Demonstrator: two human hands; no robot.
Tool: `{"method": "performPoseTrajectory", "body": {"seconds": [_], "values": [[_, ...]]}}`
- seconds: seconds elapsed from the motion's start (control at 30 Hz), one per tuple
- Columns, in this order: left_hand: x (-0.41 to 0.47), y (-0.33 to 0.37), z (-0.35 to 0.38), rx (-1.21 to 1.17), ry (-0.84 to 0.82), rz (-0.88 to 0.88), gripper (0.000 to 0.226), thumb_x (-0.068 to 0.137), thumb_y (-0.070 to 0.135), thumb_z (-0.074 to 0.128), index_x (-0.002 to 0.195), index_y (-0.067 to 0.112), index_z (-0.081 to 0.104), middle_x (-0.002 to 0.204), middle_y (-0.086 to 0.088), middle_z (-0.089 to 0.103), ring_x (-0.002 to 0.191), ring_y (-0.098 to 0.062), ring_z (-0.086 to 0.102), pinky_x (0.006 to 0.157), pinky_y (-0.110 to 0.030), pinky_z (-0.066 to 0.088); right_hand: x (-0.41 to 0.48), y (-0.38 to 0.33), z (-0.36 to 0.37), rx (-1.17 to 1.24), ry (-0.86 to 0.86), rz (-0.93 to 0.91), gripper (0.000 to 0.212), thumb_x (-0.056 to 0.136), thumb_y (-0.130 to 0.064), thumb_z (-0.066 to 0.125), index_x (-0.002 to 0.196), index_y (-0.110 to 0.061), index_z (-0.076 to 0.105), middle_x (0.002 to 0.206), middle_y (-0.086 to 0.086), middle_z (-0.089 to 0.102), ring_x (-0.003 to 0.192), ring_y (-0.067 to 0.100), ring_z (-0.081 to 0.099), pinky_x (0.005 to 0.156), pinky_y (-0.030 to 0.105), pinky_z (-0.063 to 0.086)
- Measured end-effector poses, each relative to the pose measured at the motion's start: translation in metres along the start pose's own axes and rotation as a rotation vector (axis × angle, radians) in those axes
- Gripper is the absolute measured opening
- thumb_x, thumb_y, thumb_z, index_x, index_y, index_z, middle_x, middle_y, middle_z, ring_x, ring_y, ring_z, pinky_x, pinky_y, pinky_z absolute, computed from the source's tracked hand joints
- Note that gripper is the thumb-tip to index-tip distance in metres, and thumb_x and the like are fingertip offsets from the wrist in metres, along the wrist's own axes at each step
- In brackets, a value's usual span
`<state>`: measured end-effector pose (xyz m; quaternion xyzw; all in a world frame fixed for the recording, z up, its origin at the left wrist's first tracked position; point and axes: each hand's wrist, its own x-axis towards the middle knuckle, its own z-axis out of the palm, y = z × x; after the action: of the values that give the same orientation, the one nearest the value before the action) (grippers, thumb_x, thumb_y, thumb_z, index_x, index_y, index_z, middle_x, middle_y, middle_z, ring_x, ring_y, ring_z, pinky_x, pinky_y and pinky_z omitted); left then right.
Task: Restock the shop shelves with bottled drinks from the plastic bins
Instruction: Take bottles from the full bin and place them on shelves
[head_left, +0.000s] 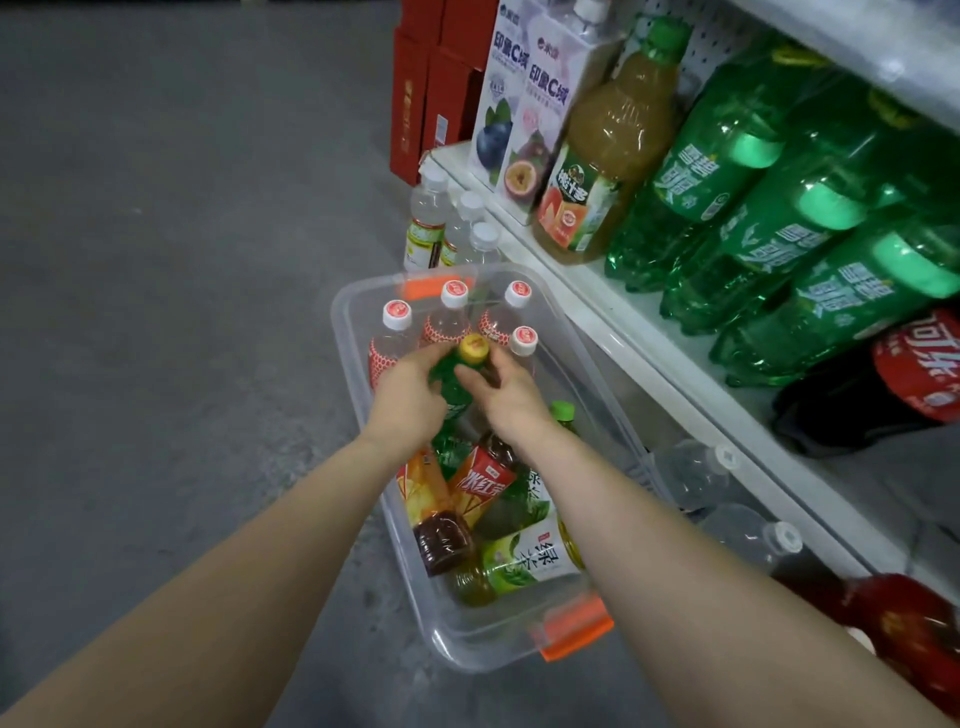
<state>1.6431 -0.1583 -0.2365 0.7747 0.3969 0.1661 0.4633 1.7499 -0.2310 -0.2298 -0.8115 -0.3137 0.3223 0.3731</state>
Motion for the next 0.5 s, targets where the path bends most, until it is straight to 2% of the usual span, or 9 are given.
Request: {"method": "performPoseTrajectory", "body": {"seconds": [0.27,0.33,0.4,0.47,0.5], "values": [[-0.006,0.002,0.000,0.009,-0.119,0.046,0.058,0.090,-0.008,0.058,0.140,0.019,0.053,0.140,-0.004,0.056,0.128,-0.024,0.053,0.108,-0.034,0.043,-0.024,0.011,-0.018,0.009,0.090,-0.053,0.035,0.095,-0.035,0.065,0.129,-0.033,0.060,0.125,-0.003,0.066,0.118,0.021,0.059,0.105,0.049,0.047],[-0.007,0.002,-0.001,-0.017,-0.196,0.048,0.067,0.087,-0.007,0.063,0.146,0.021,0.046,0.143,-0.003,0.053,0.130,-0.021,0.050,0.108,-0.035,0.043,-0.031,0.006,-0.031,0.061,0.093,-0.061,0.032,0.094,-0.036,0.066,0.125,-0.032,0.062,0.123,-0.003,0.066,0.117,0.019,0.061,0.104,0.048,0.049],[-0.010,0.003,-0.001,-0.045,-0.270,0.046,0.079,0.084,-0.003,0.070,0.150,0.025,0.038,0.145,-0.001,0.051,0.134,-0.019,0.047,0.108,-0.043,0.045,-0.037,0.000,-0.047,0.120,0.103,-0.073,0.030,0.094,-0.040,0.067,0.122,-0.032,0.063,0.123,-0.002,0.067,0.116,0.017,0.061,0.103,0.044,0.050],[-0.017,0.007,0.002,-0.024,-0.299,0.053,0.088,0.080,0.003,0.076,0.152,0.027,0.032,0.147,-0.001,0.048,0.136,-0.019,0.045,0.110,-0.044,0.043,-0.044,-0.005,-0.065,0.216,0.140,-0.055,0.027,0.091,-0.047,0.067,0.116,-0.037,0.064,0.122,-0.004,0.067,0.114,0.016,0.063,0.100,0.044,0.053],[-0.022,0.011,0.004,-0.005,-0.297,0.062,0.092,0.079,0.006,0.078,0.153,0.028,0.029,0.149,0.000,0.046,0.137,-0.018,0.043,0.112,-0.043,0.041,-0.049,-0.007,-0.074,0.299,0.166,-0.038,0.021,0.093,-0.043,0.067,0.112,-0.037,0.064,0.118,-0.005,0.068,0.111,0.015,0.065,0.097,0.043,0.055]]}}
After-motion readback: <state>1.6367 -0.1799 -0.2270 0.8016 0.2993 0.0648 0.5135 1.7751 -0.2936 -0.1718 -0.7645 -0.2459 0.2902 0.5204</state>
